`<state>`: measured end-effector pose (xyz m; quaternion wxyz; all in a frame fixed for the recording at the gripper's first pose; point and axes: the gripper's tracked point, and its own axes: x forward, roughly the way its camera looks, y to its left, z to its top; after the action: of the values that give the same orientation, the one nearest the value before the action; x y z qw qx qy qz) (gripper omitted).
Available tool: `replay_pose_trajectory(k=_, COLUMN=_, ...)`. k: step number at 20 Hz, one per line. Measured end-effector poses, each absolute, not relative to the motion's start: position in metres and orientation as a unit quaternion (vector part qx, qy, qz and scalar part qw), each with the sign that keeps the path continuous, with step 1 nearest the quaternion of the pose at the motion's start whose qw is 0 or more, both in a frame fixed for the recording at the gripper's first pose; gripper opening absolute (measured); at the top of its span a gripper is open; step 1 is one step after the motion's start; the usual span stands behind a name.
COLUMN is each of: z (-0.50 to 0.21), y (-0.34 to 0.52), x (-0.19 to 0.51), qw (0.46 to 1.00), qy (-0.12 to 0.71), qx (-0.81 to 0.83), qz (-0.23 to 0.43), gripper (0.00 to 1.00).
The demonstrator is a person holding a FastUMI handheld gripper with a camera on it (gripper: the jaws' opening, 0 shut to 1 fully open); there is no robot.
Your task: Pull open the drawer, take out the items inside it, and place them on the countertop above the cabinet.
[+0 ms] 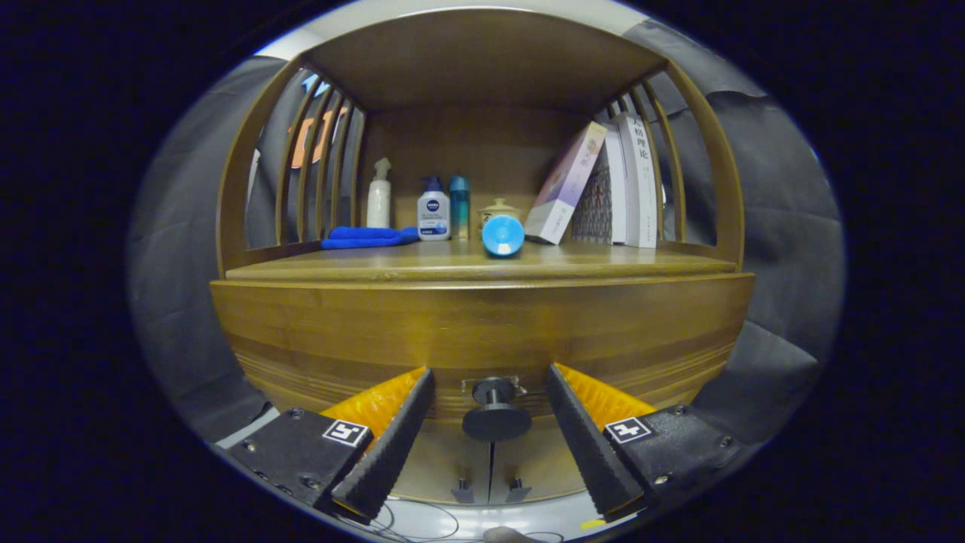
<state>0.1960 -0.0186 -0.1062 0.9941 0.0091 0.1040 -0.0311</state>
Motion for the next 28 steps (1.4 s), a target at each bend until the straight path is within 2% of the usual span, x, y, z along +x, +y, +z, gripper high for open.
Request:
replay_pose_trajectory(k=15, z=-0.102, y=-0.022, x=0.191, qw=0.982, qy=0.184, qx=-0.027, qz=-0.027, gripper=0.99)
replay_pose_trajectory(k=28, z=0.037, y=-0.024, x=-0.012, qw=0.998, qy=0.058, qx=-0.001, qz=-0.01, gripper=0.99)
